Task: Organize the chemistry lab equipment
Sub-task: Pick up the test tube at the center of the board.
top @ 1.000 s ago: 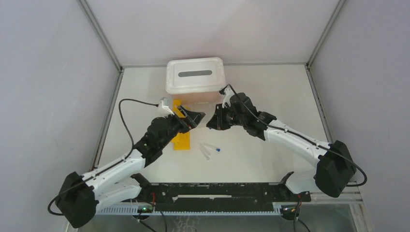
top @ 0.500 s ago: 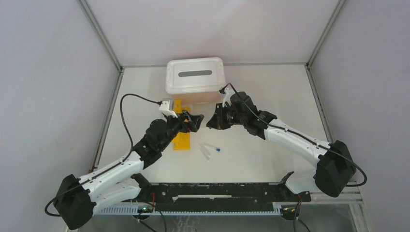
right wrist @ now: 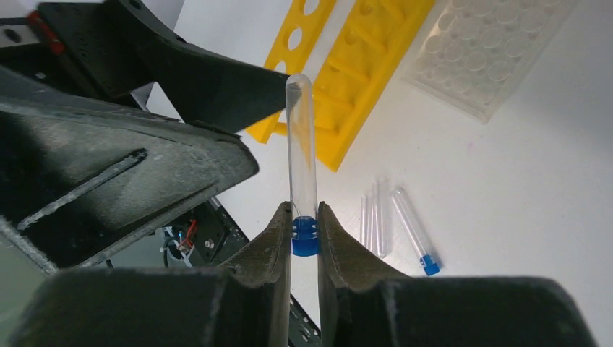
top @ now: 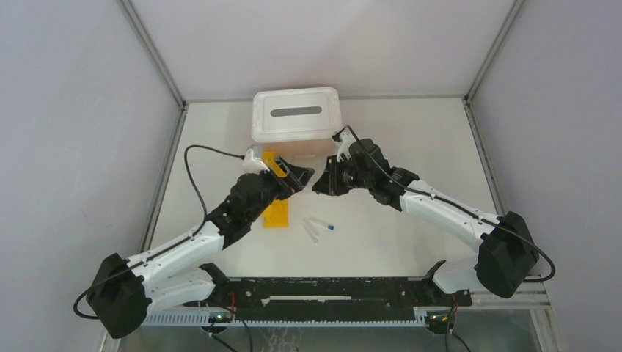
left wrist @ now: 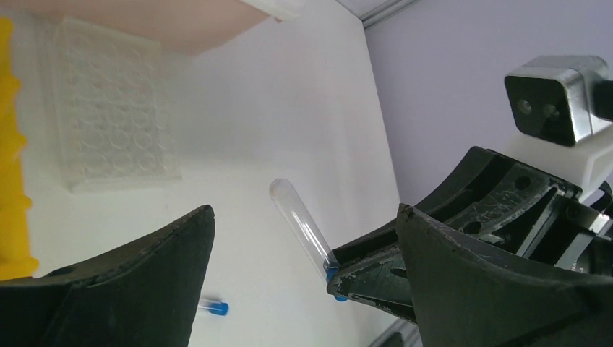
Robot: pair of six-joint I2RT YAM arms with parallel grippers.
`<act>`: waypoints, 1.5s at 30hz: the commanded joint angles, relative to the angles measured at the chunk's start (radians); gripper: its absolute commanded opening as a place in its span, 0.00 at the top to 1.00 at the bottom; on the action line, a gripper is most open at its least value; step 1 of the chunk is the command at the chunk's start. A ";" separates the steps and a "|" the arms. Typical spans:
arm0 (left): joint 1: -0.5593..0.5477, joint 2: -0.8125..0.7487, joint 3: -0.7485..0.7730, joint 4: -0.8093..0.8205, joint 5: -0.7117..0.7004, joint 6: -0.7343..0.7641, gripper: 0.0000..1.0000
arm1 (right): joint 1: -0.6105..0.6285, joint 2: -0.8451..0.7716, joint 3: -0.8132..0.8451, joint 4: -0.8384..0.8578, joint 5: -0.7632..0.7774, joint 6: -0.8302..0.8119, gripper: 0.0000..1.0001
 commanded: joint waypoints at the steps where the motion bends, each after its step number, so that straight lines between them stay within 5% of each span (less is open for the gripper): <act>1: 0.020 0.024 0.049 -0.014 0.064 -0.219 0.03 | 0.007 0.000 0.045 0.056 -0.005 -0.009 0.91; 12: 0.101 0.083 -0.131 0.258 0.162 -0.551 0.16 | 0.016 0.026 0.046 0.064 -0.006 -0.030 0.91; 23: 0.127 0.173 -0.134 0.379 0.247 -0.581 0.46 | 0.014 0.055 0.061 0.047 -0.021 -0.045 0.91; 45: 0.146 0.230 -0.109 0.411 0.322 -0.508 0.77 | -0.014 0.060 0.074 0.029 -0.041 -0.052 0.90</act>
